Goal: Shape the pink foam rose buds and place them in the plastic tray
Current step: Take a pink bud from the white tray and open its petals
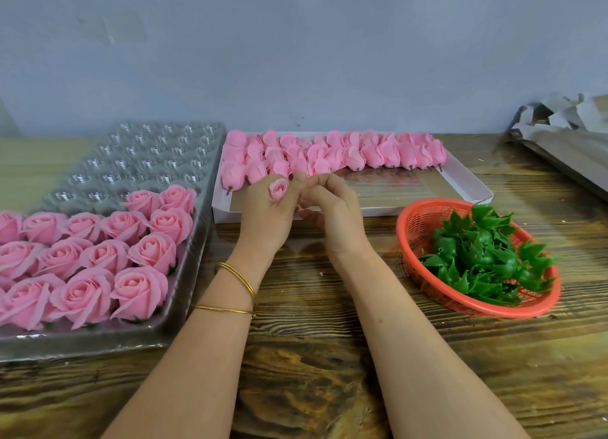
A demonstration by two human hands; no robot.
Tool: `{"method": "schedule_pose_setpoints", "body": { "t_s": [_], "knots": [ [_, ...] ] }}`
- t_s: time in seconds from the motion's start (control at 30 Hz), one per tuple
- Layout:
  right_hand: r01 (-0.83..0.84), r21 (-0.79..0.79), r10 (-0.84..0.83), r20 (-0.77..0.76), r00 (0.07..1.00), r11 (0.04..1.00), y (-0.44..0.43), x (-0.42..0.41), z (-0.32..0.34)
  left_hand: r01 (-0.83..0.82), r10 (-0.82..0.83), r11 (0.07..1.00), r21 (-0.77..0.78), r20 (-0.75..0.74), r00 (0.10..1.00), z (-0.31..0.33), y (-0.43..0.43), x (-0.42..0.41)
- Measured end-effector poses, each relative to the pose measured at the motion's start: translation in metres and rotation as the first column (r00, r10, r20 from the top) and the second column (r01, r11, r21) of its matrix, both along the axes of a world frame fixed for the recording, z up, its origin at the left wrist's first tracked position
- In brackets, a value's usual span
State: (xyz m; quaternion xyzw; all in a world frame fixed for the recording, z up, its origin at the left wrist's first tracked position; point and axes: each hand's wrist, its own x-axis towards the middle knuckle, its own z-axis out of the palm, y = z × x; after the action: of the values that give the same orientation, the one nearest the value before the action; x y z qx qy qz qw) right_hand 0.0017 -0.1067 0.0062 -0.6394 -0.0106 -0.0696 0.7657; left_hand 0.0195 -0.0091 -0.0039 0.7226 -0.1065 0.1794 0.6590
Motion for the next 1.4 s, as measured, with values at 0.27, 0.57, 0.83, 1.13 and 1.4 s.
{"method": "schedule_pose_setpoints", "body": {
  "t_s": [0.27,0.57,0.83,1.13,1.4],
  "knots": [
    [0.014,-0.023,-0.013,0.046,0.999,1.000,0.0018,-0.0012,0.0011,0.003,-0.012,0.982,0.186,0.044,0.999,-0.0037,-0.0012,0.0000],
    [0.046,-0.109,-0.042,0.036,0.998,0.993,0.0024,-0.0016,-0.0001,-0.001,-0.009,0.988,0.155,0.064,0.998,-0.0073,-0.0021,0.0005],
    [0.087,-0.204,-0.070,0.090,0.993,0.975,0.0033,-0.0007,-0.0018,-0.002,-0.005,0.993,0.118,0.056,0.998,-0.0088,-0.0027,0.0006],
    [0.094,-0.222,-0.080,0.072,0.994,0.970,0.0023,-0.0007,-0.0031,-0.006,0.000,0.992,0.122,0.044,0.999,-0.0073,-0.0041,-0.0015],
    [0.046,-0.065,-0.044,0.033,0.998,0.997,0.0028,0.0008,-0.0037,-0.049,0.048,0.993,0.103,0.015,0.999,-0.0050,-0.0046,-0.0022]
  ]
}}
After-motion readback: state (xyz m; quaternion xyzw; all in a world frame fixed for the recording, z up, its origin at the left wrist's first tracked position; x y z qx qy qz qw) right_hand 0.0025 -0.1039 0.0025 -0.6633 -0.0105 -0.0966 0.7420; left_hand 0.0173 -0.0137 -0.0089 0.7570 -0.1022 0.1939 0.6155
